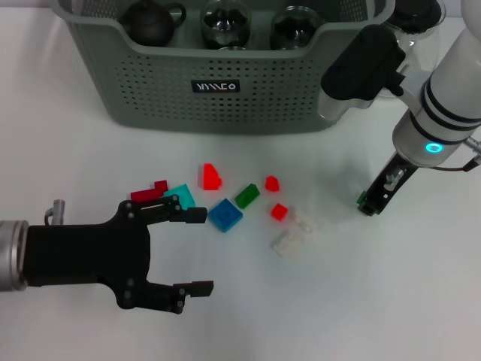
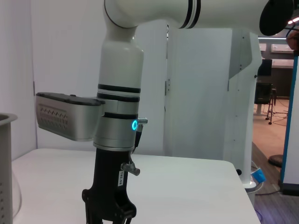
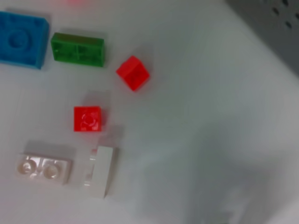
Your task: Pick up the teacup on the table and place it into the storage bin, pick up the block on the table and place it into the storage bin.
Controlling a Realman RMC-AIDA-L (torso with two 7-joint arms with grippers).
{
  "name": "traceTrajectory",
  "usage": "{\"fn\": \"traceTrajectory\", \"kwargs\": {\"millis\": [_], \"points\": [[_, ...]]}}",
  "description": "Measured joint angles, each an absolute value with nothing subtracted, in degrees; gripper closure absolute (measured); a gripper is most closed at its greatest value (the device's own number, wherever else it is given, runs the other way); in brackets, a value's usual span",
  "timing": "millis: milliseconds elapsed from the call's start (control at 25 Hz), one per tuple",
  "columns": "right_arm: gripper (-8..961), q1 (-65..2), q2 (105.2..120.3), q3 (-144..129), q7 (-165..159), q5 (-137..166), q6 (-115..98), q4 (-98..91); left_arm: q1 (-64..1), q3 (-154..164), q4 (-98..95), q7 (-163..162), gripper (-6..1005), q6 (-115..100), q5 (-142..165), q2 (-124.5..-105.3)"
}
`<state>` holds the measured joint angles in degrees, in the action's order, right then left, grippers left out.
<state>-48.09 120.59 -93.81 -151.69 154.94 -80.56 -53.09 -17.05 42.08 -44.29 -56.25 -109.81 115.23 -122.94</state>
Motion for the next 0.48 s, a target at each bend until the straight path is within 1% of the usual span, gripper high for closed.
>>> {"fn": "traceTrajectory", "kwargs": {"millis": [240, 480], "points": [[681, -48.07, 120.57, -93.96, -151.53, 154.77, -80.50, -53.55, -17.05, 40.79, -44.29, -56.25, 113, -109.82, 115.22, -122.94], [750, -47.82, 120.43, -93.04, -151.01, 153.73, -82.08, -55.85, -17.04, 40.67, -44.29, -56.43, 114, -110.08, 115.24, -122.76]]}}
